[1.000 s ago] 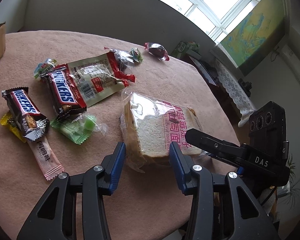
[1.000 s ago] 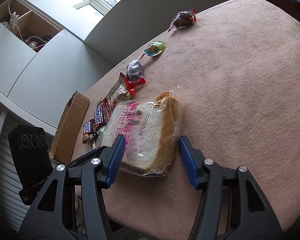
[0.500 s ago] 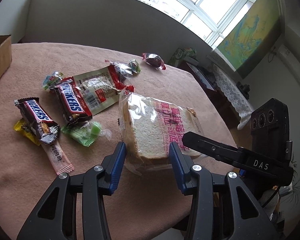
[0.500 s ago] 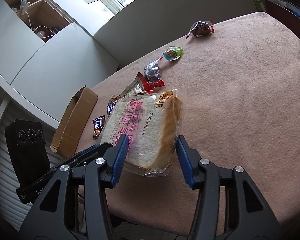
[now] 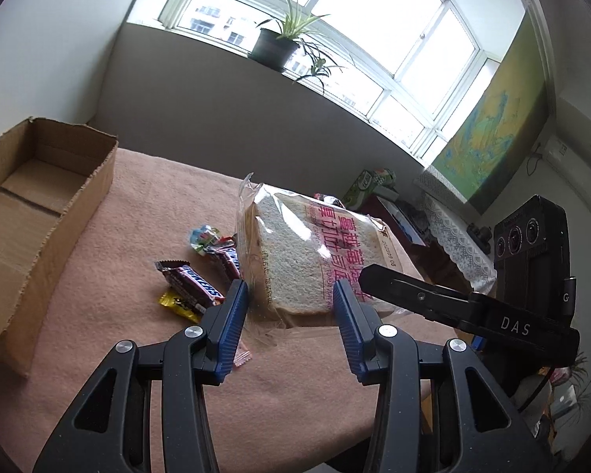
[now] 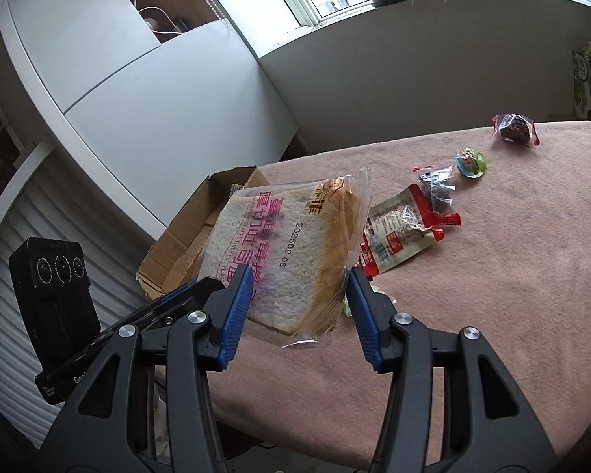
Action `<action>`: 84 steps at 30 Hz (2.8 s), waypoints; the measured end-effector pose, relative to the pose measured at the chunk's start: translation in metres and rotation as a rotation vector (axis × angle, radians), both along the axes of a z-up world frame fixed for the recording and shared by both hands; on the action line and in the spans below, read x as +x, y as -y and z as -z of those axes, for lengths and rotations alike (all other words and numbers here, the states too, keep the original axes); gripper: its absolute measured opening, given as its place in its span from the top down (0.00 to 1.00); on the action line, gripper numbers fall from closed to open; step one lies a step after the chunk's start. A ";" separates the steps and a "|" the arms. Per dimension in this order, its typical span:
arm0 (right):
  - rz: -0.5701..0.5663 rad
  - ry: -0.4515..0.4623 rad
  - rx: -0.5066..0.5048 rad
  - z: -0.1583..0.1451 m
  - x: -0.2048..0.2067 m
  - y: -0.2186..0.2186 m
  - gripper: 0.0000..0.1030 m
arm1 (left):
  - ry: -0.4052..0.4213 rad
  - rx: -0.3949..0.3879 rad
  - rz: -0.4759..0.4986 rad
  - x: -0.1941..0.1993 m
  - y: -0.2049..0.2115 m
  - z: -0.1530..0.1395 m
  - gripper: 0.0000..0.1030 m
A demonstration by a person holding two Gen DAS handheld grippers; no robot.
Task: Organize snacks
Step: 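Carry the bread loaf with the right gripper into the cardboard box, then open the right gripper and withdraw toward the Snickers bars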
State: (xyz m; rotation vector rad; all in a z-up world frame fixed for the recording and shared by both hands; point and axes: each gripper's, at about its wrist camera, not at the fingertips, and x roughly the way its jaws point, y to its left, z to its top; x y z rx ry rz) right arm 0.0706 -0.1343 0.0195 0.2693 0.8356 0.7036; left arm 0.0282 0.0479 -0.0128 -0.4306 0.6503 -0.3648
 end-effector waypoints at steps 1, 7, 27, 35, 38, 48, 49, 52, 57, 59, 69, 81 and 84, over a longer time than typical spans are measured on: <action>-0.016 0.007 -0.002 -0.003 0.000 -0.011 0.50 | 0.010 -0.004 -0.018 -0.002 -0.009 -0.002 0.58; -0.102 0.044 -0.022 -0.017 0.003 -0.075 0.50 | 0.060 -0.021 -0.127 -0.018 -0.060 -0.009 0.58; -0.321 0.033 -0.072 0.005 0.021 -0.221 0.50 | 0.048 -0.066 -0.402 -0.043 -0.172 0.015 0.60; -0.301 0.016 -0.119 0.022 0.030 -0.238 0.48 | 0.030 -0.057 -0.456 -0.052 -0.191 0.024 0.60; -0.289 0.021 -0.121 0.023 0.029 -0.235 0.45 | 0.032 -0.053 -0.463 -0.055 -0.193 0.025 0.60; -0.253 0.078 -0.128 0.004 0.025 -0.213 0.37 | 0.030 -0.018 -0.458 -0.053 -0.183 0.021 0.60; -0.247 0.079 -0.127 0.003 0.026 -0.208 0.36 | 0.030 -0.013 -0.456 -0.052 -0.181 0.020 0.60; -0.221 0.085 -0.128 -0.001 0.026 -0.187 0.36 | 0.033 0.008 -0.445 -0.049 -0.172 0.018 0.60; -0.152 0.104 -0.145 -0.007 0.028 -0.140 0.35 | 0.039 0.047 -0.415 -0.044 -0.152 0.014 0.59; -0.117 0.112 -0.152 -0.009 0.030 -0.120 0.35 | 0.039 0.062 -0.401 -0.042 -0.144 0.013 0.58; 0.011 0.082 -0.196 0.016 0.038 -0.031 0.31 | 0.024 0.107 -0.308 -0.023 -0.099 0.009 0.51; 0.091 0.022 -0.202 0.042 0.057 0.030 0.31 | -0.033 0.142 -0.208 -0.002 -0.052 0.019 0.50; 0.065 0.017 -0.194 0.044 0.061 0.026 0.31 | -0.051 0.153 -0.187 0.004 -0.040 0.022 0.50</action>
